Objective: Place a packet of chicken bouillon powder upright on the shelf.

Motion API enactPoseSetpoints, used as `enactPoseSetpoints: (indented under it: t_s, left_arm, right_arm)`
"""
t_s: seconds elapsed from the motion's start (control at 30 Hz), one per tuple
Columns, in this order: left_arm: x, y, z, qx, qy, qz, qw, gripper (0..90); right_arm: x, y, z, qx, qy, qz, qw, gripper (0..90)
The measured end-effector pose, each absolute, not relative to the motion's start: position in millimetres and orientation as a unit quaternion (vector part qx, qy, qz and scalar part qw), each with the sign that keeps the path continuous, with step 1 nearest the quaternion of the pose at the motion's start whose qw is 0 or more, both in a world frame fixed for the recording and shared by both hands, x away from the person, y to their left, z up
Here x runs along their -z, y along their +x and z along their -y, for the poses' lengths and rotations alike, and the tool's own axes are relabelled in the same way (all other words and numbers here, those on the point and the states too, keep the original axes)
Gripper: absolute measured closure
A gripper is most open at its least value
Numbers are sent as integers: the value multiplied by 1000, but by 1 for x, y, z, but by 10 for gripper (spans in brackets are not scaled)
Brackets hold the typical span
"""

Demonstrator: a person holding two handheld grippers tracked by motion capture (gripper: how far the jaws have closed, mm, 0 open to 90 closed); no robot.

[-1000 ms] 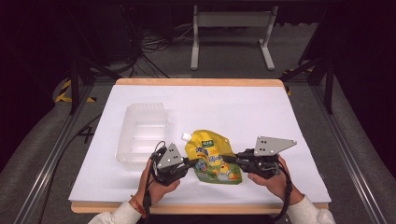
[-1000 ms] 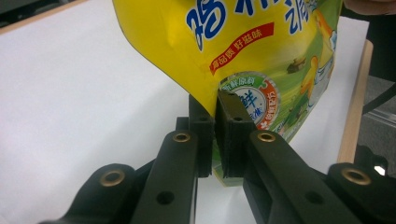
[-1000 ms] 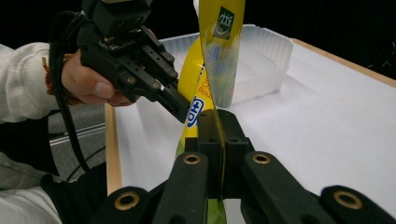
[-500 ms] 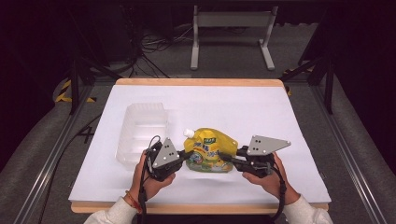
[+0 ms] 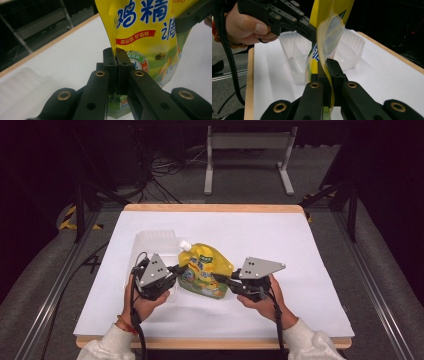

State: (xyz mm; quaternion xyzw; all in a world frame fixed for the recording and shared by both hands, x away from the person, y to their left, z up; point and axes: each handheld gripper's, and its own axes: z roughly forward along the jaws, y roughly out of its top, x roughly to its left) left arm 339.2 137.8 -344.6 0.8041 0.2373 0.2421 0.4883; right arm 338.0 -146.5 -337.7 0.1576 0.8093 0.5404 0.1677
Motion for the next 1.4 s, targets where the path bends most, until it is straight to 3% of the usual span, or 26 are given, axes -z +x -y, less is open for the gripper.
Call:
enactPoseSetpoints:
  t_s: [0.37,0.8,1.4]
  left_arm:
    - [336,353,-183,-281,767,-279,504,884]
    - [345,359,-223,-285,740,-317,520,872]
    - [357,356,-250,-286,719,-336,537,887]
  right_arm:
    - [326,365,99,-557,141,-801,167,900]
    - [334,377,49,-559,121,-803,170,900]
    - [337,399,26,-570,108,-797,169,900]
